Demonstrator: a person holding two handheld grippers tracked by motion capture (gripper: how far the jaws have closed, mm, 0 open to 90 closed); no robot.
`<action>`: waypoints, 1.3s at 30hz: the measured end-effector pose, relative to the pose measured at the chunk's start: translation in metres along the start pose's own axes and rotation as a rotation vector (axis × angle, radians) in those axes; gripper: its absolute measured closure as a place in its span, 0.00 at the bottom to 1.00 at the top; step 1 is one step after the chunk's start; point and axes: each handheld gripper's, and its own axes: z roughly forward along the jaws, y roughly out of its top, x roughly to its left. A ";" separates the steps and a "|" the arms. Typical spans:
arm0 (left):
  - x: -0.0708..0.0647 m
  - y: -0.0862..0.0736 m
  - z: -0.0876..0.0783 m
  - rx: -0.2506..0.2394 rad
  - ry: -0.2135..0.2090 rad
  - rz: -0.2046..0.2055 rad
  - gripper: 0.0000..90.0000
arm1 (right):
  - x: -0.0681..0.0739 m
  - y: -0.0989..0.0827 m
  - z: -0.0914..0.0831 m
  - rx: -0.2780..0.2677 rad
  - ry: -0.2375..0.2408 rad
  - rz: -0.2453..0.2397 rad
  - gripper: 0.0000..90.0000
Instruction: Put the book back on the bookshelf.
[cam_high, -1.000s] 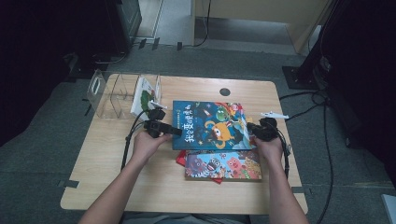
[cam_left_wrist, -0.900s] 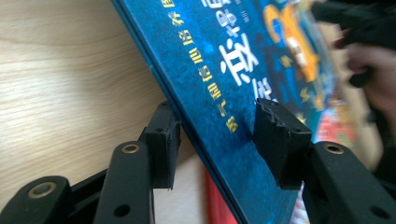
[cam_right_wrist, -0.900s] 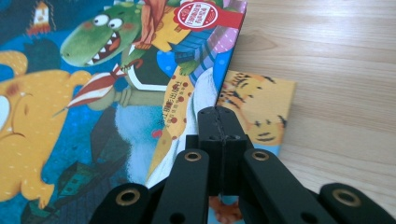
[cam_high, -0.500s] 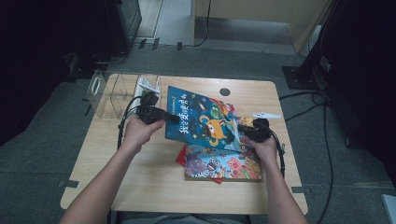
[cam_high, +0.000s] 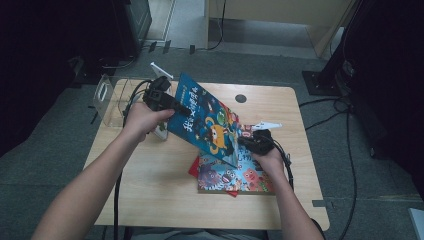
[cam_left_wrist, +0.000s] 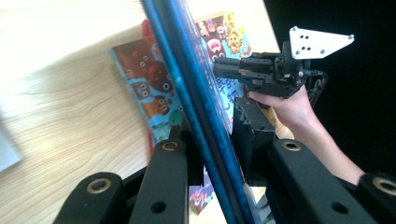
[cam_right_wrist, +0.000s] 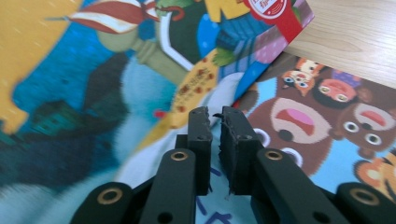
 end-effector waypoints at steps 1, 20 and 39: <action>-0.001 0.002 -0.004 0.012 0.008 -0.001 0.86 | 0.001 0.001 0.001 0.004 -0.004 -0.013 0.91; -0.026 -0.006 -0.064 0.040 0.160 0.105 0.93 | -0.001 -0.001 -0.008 0.026 -0.016 -0.046 0.77; -0.013 -0.055 -0.124 -0.063 0.164 0.060 0.93 | 0.009 -0.003 -0.003 0.012 -0.048 -0.144 0.53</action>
